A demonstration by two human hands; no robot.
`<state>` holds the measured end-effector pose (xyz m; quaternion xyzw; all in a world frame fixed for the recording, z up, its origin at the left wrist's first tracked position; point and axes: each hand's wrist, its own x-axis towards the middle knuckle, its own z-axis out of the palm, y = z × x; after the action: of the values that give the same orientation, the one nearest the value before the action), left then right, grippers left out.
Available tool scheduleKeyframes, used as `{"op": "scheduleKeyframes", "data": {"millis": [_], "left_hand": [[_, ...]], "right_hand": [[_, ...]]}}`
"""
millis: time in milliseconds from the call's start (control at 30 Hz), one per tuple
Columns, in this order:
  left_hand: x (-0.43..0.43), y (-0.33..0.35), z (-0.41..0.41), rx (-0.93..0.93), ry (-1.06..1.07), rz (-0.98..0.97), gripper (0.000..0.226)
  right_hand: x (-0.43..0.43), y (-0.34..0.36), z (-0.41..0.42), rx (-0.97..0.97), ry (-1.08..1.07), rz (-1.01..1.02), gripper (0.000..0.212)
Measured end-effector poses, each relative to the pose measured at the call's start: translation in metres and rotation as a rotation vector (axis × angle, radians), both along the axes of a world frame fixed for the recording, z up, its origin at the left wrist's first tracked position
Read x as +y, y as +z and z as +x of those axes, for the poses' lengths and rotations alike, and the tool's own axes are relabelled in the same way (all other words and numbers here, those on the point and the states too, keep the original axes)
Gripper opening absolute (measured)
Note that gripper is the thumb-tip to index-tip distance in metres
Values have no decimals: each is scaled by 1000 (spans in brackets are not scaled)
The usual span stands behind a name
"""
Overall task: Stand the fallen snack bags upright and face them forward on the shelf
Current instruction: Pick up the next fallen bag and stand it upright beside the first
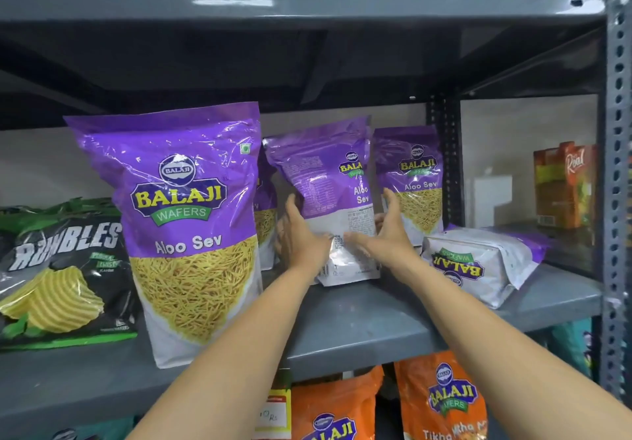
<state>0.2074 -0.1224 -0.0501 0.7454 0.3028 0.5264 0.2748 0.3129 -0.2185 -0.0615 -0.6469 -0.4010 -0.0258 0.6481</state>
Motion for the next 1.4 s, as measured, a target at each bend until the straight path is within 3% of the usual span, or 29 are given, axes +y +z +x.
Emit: {"op": "scheduleKeyframes", "data": {"millis": [67,200,300,433,567,733,833,900,1000,1067,1200,1300,1400], "left_hand": [[-19,-3,2,-89,101,33,87],[-54,-19,5,-137,169,214,71],[-55,-21,4,-137,156,183,62],[-52,-19,2,-79,112,131,50],[-51,-20,10,28,-27,44,44],[-57,-16,23,-48,-120,-153,60],[-51,-10,27,-105,-221,-262,74],[-45,-5,27,-147,-263,-312,84],[-40,0,26,-230,-241,-353,88],[-34,1,27,-250,-219,-357,87],[-19,-1,28,-280,-243,-379,71],[-17,-4,28,-283,-251,-336,53],[-10,-5,25,-223,-212,-312,64]], "right_hand": [[4,7,3,173,62,97,99],[11,20,12,526,278,300,48],[15,14,19,605,272,343,50],[17,9,27,681,235,251,61],[19,10,26,638,258,184,72],[20,11,20,579,67,164,45],[18,12,15,523,71,177,21],[16,11,13,462,75,166,17],[13,10,13,438,33,157,29],[9,8,16,443,40,102,48],[8,5,21,459,190,65,80],[12,8,24,570,332,175,61],[12,9,32,644,279,204,41]]}}
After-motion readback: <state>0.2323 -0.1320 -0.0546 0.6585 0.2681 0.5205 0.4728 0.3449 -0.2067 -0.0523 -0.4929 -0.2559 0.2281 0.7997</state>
